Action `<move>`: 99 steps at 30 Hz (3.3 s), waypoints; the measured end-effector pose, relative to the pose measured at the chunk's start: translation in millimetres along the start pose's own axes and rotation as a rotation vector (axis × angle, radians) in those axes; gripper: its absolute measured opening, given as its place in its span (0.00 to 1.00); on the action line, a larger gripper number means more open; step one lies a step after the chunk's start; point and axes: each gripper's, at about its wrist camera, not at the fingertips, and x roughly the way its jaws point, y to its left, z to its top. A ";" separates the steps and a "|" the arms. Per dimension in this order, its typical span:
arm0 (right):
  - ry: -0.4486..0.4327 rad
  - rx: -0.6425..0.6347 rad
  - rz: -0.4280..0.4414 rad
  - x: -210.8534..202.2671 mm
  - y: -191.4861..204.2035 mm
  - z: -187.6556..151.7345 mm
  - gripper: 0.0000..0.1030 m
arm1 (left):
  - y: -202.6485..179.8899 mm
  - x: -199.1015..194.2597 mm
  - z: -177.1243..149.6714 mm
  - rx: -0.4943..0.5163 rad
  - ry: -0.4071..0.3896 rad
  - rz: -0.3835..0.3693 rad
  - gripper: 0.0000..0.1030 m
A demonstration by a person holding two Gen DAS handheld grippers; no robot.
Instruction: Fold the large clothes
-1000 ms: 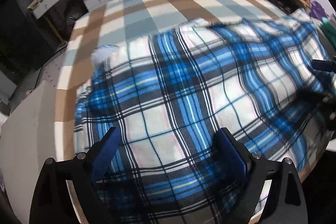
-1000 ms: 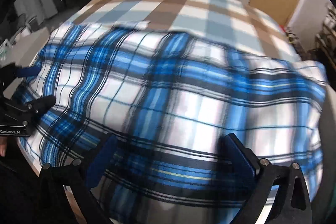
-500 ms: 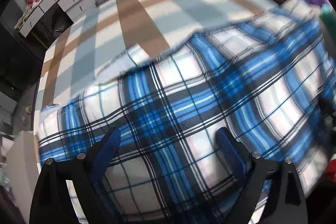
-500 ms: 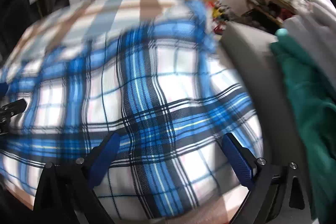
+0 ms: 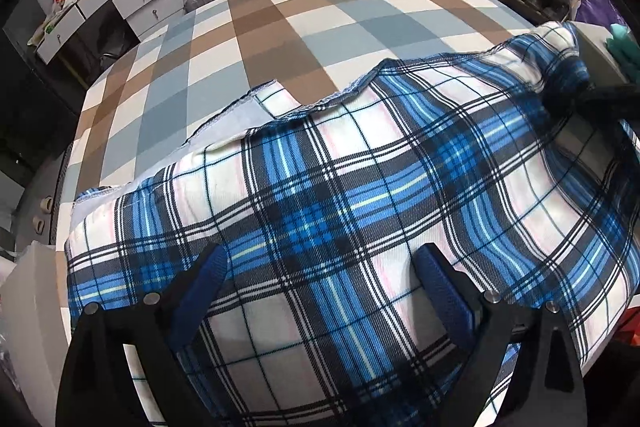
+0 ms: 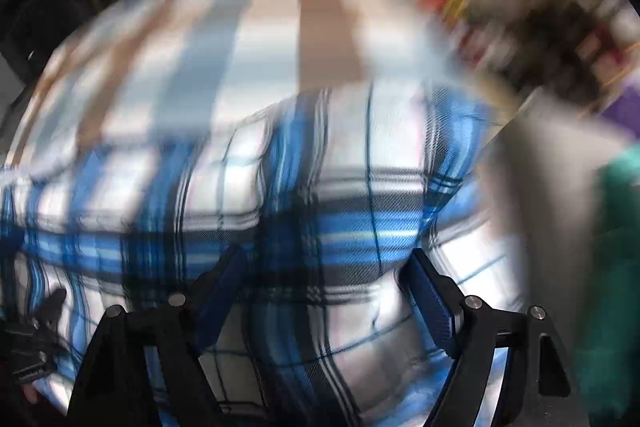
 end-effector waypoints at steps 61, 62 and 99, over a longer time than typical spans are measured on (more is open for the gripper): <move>0.012 -0.055 -0.005 -60.4 -0.8 -132.6 0.90 | -52.4 -24.9 -24.6 0.173 -0.034 -0.087 0.92; -0.001 -0.003 0.060 -67.7 -9.7 -132.5 0.90 | -48.0 -27.2 -23.8 0.155 -0.042 -0.087 0.92; -0.411 0.285 0.444 -80.2 -24.8 -110.5 0.28 | -39.9 -12.3 -18.8 0.069 -0.034 -0.099 0.92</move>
